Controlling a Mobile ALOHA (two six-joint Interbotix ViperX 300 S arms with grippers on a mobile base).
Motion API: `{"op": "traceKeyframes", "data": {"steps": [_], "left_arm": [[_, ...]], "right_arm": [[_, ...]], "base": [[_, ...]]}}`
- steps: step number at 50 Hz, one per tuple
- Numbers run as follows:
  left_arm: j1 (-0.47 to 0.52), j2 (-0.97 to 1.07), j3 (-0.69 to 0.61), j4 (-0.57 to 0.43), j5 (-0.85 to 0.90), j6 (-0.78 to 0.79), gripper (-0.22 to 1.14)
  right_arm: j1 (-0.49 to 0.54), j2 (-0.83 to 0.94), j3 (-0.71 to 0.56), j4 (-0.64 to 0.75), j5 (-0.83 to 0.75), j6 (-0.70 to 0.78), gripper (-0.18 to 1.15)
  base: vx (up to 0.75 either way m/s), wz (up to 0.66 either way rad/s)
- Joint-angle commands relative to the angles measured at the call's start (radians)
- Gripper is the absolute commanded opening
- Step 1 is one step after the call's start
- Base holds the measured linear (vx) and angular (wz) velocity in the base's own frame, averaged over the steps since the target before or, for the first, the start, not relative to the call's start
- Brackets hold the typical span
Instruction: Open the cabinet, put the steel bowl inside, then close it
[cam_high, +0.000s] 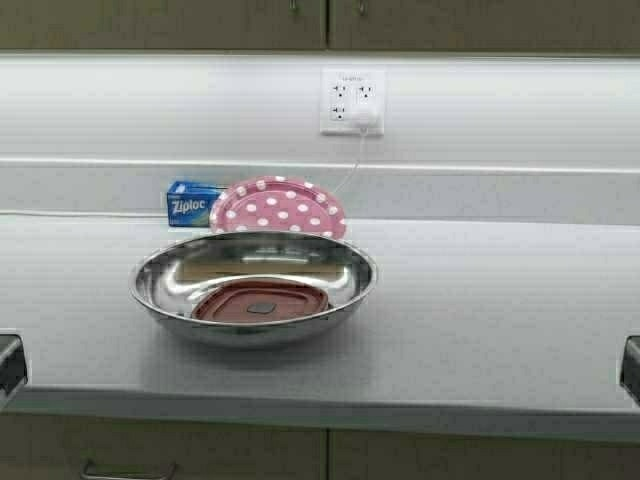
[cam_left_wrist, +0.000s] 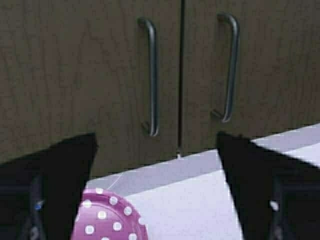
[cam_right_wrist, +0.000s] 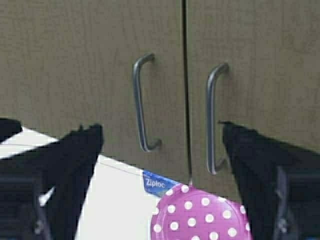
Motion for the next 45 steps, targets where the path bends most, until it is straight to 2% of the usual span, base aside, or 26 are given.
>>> {"op": "traceKeyframes", "data": {"steps": [1,10,16,23,32,45], "left_arm": [[-0.054,0.101,-0.078,-0.107,-0.12,0.077,1.02],[-0.061,0.225,-0.153,-0.181,-0.21,0.091,1.01],[-0.061,0.29,-0.212,-0.206,-0.245,0.095,1.01],[-0.063,0.354,-0.285,-0.242,-0.267,0.098,1.01],[-0.061,0.413,-0.348,-0.313,-0.273,0.115,1.01],[-0.063,0.443,-0.362,-0.321,-0.285,0.141,1.01]], "right_arm": [[0.071,0.106,-0.115,0.235,-0.097,-0.167,1.02],[0.123,0.23,-0.236,0.592,-0.221,-0.543,1.02],[0.13,0.284,-0.302,0.779,-0.299,-0.698,1.02],[0.13,0.339,-0.367,0.799,-0.308,-0.792,1.02],[0.127,0.387,-0.41,0.827,-0.37,-0.798,1.02],[0.124,0.422,-0.431,0.853,-0.383,-0.801,1.02]], "base": [[0.02,-0.01],[0.01,-0.01],[0.0,0.0],[0.01,0.0],[0.01,0.0],[0.01,-0.01]]}}
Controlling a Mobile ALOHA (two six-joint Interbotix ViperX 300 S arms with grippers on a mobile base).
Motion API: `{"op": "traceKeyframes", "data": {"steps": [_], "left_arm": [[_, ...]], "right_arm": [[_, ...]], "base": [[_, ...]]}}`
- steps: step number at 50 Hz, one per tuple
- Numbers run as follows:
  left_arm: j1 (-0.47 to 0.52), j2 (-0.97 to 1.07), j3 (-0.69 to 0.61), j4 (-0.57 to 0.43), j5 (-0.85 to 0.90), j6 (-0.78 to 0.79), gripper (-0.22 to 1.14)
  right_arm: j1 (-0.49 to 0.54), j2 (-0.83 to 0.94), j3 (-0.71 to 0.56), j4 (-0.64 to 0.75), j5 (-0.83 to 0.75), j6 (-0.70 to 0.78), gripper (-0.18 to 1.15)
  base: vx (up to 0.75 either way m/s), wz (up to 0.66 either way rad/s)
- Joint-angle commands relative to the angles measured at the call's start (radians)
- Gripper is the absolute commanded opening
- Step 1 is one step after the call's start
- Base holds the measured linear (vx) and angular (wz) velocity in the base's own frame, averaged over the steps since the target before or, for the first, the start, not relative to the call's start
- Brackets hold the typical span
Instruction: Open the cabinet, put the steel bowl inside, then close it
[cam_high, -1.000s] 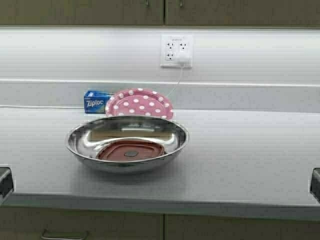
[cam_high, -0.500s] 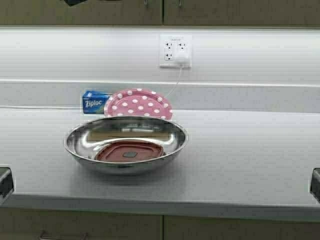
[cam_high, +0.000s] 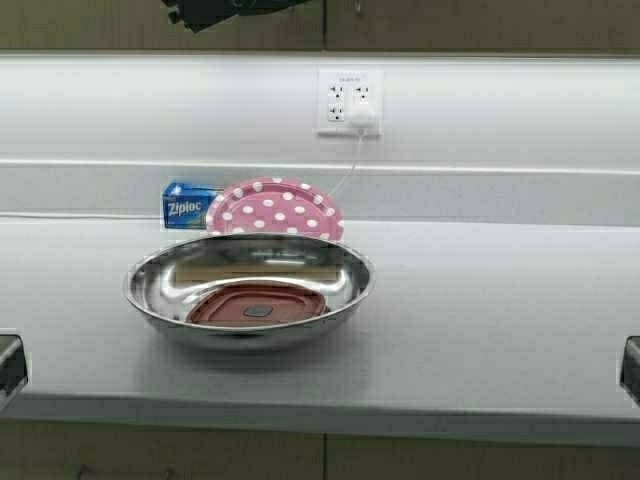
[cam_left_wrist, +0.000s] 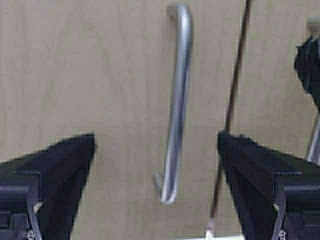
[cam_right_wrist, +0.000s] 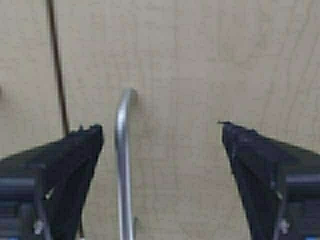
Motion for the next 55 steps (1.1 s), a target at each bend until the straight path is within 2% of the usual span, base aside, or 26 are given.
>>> {"op": "traceKeyframes", "data": {"steps": [1,12,16,19,22,25,28,30,33,35,37,42,55], "left_arm": [[-0.002,-0.011,-0.018,0.0,-0.023,0.002,1.01],[-0.003,0.002,-0.025,0.0,-0.052,0.014,0.98],[-0.002,0.006,-0.028,0.0,-0.052,0.015,0.87],[-0.003,0.011,-0.031,0.0,-0.048,0.015,0.7],[-0.003,0.015,-0.032,0.0,-0.038,0.015,0.42],[-0.003,0.015,-0.032,0.002,-0.023,0.015,0.09],[-0.002,0.015,-0.037,0.002,-0.005,0.012,-0.13],[-0.003,0.014,-0.04,0.002,0.011,0.014,-0.12],[-0.002,0.006,-0.037,0.002,0.034,0.008,-0.01],[-0.002,-0.006,-0.029,0.003,0.048,0.008,0.06],[-0.003,-0.026,-0.015,0.008,0.063,0.008,0.08],[-0.003,-0.103,0.046,0.034,0.106,0.009,0.04],[0.025,-0.348,0.212,0.055,0.281,0.017,0.03]], "right_arm": [[0.0,-0.003,-0.025,0.003,-0.008,0.0,1.02],[-0.009,0.028,-0.058,0.008,-0.011,0.003,1.01],[-0.011,0.038,-0.071,0.011,-0.021,0.005,0.98],[-0.011,0.044,-0.081,0.017,-0.038,0.005,0.92],[-0.011,0.052,-0.094,0.026,-0.051,0.005,0.81],[-0.011,0.057,-0.104,0.038,-0.052,0.005,0.6],[-0.011,0.06,-0.112,0.048,-0.052,0.005,0.37],[-0.011,0.057,-0.106,0.051,-0.052,0.005,0.21],[-0.006,0.044,-0.095,0.052,-0.052,0.005,-0.01],[-0.002,0.034,-0.078,0.052,-0.052,0.005,-0.06],[0.006,0.021,-0.063,0.052,-0.048,0.003,-0.04],[0.023,-0.032,0.005,0.052,-0.011,-0.003,0.09],[0.02,-0.253,0.19,0.048,0.207,-0.077,0.06]], "base": [[0.02,-0.01],[0.01,-0.01],[0.01,-0.01],[0.01,-0.01],[0.01,-0.01],[0.0,0.0],[0.0,0.0],[0.0,0.0],[0.0,0.01],[-0.01,0.02],[-0.01,0.02],[-0.01,0.0],[0.0,-0.01]]}}
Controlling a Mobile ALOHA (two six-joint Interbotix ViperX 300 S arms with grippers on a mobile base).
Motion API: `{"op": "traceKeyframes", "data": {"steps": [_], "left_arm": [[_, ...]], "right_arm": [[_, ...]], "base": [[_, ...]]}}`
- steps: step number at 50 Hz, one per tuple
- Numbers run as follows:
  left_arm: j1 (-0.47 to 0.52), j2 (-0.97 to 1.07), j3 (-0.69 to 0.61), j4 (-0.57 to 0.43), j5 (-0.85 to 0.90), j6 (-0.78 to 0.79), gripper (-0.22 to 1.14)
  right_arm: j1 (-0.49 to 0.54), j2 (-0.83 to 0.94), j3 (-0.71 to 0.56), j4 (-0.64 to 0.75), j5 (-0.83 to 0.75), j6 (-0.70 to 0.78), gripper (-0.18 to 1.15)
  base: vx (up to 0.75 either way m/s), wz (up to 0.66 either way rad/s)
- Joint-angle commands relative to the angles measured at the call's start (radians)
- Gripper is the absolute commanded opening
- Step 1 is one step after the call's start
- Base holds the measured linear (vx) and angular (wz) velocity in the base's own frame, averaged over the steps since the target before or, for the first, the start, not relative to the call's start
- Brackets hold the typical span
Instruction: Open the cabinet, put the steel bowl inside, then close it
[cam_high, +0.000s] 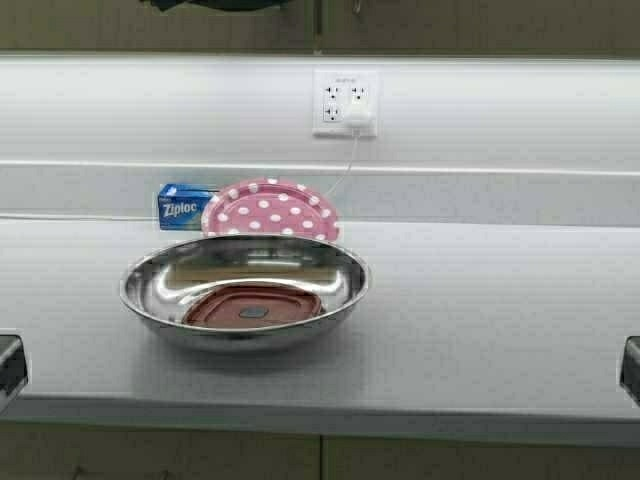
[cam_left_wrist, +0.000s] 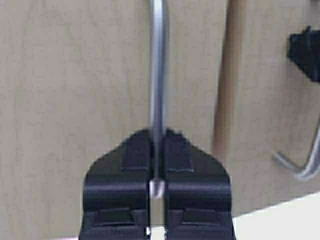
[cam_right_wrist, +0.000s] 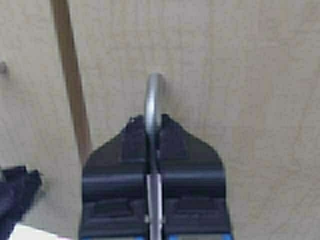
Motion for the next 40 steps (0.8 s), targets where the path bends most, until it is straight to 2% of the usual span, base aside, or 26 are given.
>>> {"op": "traceKeyframes", "data": {"steps": [1,10,23,32,40], "left_arm": [[0.029,-0.164,0.061,0.005,0.091,-0.003,0.03],[0.115,-0.33,0.14,0.023,0.272,-0.003,0.03],[0.233,-0.537,0.215,0.081,0.476,-0.003,0.03],[0.347,-0.612,0.233,0.107,0.594,-0.003,0.03],[0.38,-0.611,0.236,0.124,0.621,-0.009,0.03]], "right_arm": [[-0.021,-0.153,0.075,0.008,0.117,-0.075,0.06],[-0.063,-0.318,0.189,0.021,0.293,-0.103,0.06],[-0.311,-0.541,0.319,0.025,0.594,-0.103,0.06],[-0.472,-0.589,0.345,-0.015,0.767,-0.101,0.06],[-0.554,-0.58,0.325,-0.057,0.856,-0.072,0.06]], "base": [[-0.02,-0.03],[-0.04,-0.02],[-0.08,-0.03],[-0.1,-0.03],[-0.1,-0.06]]}}
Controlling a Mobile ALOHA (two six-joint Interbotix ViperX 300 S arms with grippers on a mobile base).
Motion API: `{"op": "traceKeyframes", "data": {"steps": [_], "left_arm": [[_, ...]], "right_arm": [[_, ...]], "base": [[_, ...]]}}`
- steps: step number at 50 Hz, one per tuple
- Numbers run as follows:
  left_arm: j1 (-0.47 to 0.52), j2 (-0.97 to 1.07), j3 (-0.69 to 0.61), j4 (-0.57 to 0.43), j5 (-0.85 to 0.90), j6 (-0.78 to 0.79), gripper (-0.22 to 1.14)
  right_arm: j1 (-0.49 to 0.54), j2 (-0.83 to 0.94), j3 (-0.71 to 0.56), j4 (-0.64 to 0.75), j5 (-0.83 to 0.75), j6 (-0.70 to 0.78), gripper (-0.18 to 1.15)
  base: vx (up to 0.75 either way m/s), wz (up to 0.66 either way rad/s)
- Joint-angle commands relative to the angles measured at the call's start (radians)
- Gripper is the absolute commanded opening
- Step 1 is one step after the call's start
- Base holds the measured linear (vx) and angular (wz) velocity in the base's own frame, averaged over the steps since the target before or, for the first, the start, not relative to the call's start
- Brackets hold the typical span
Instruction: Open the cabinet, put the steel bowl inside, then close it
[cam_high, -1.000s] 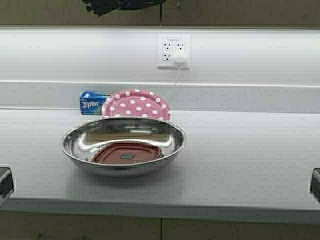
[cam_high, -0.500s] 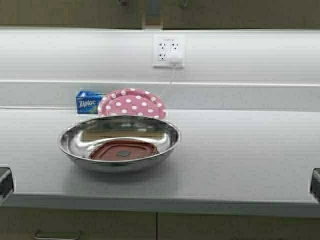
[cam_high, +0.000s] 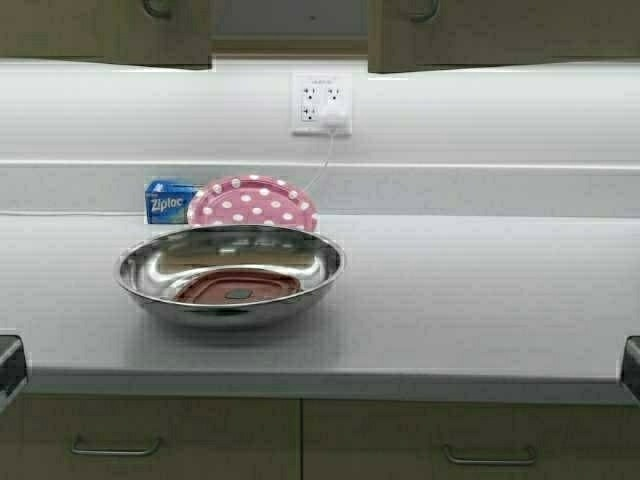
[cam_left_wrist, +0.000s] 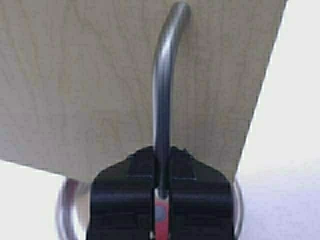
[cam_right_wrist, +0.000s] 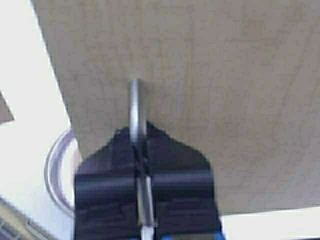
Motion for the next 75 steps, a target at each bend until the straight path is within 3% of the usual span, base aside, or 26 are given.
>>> {"op": "traceKeyframes", "data": {"steps": [1,15,20,24,29,31,33,40,45,51,54,57,60,63,66,68,71,75], "left_arm": [[0.069,-0.031,-0.028,0.008,-0.008,-0.009,0.03],[0.071,-0.025,-0.021,0.011,0.002,-0.011,0.03],[0.077,0.005,-0.031,0.02,-0.006,-0.002,0.09],[0.077,0.035,-0.038,0.048,-0.002,0.002,0.31],[0.077,0.052,-0.046,0.08,0.015,-0.005,0.79],[0.077,0.052,-0.046,0.081,0.023,-0.006,1.02],[0.077,0.048,-0.043,0.081,0.026,-0.005,1.1],[0.077,0.018,-0.028,0.081,0.048,-0.018,0.96],[0.077,-0.009,-0.014,0.08,0.075,-0.031,0.95],[0.054,-0.041,-0.005,0.08,0.101,-0.038,0.84],[0.009,-0.048,-0.005,0.08,0.112,-0.046,0.66],[-0.043,-0.046,-0.003,0.08,0.114,-0.052,0.39],[-0.097,-0.043,-0.003,0.08,0.112,-0.052,0.08],[-0.143,-0.028,-0.009,0.08,0.094,-0.052,-0.11],[-0.179,0.002,-0.021,0.08,0.052,-0.052,-0.09],[-0.196,0.029,-0.032,0.08,0.021,-0.055,-0.02],[-0.221,0.081,-0.057,0.078,-0.023,-0.061,0.06],[-0.238,0.178,-0.114,0.078,-0.08,-0.077,0.05]], "right_arm": [[-0.202,0.005,-0.035,-0.028,0.018,0.041,0.06],[-0.298,0.051,-0.064,-0.156,0.107,0.127,0.06],[-0.321,0.097,-0.087,-0.173,0.14,0.175,0.15],[-0.328,0.117,-0.1,-0.196,0.189,0.204,0.48],[-0.362,0.095,-0.092,-0.233,0.253,0.225,0.96],[-0.376,0.08,-0.083,-0.245,0.265,0.239,1.07],[-0.388,0.061,-0.071,-0.262,0.27,0.253,1.08],[-0.413,-0.009,-0.046,-0.345,0.298,0.304,1.01],[-0.417,-0.057,-0.041,-0.413,0.334,0.348,1.01],[-0.413,-0.083,-0.058,-0.443,0.443,0.408,0.95],[-0.394,-0.095,-0.063,-0.442,0.512,0.436,0.86],[-0.371,-0.117,-0.06,-0.442,0.558,0.462,0.72],[-0.336,-0.14,-0.052,-0.442,0.568,0.477,0.5],[-0.279,-0.149,-0.054,-0.436,0.551,0.479,0.26],[-0.196,-0.146,-0.054,-0.434,0.485,0.477,-0.01],[-0.149,-0.137,-0.057,-0.434,0.431,0.477,-0.06],[-0.08,-0.104,-0.064,-0.434,0.354,0.479,-0.01],[0.0,-0.035,-0.086,-0.436,0.262,0.479,0.09]], "base": [[-0.11,-0.04],[-0.12,-0.07],[-0.13,0.01],[-0.14,0.04],[-0.15,0.09],[-0.15,0.08],[-0.14,0.08],[-0.13,0.05],[-0.14,0.05],[-0.13,0.02],[-0.11,-0.01],[-0.1,0.0],[-0.09,0.0],[-0.08,-0.01],[-0.07,-0.02],[-0.07,-0.01],[-0.07,-0.01],[-0.06,0.0]]}}
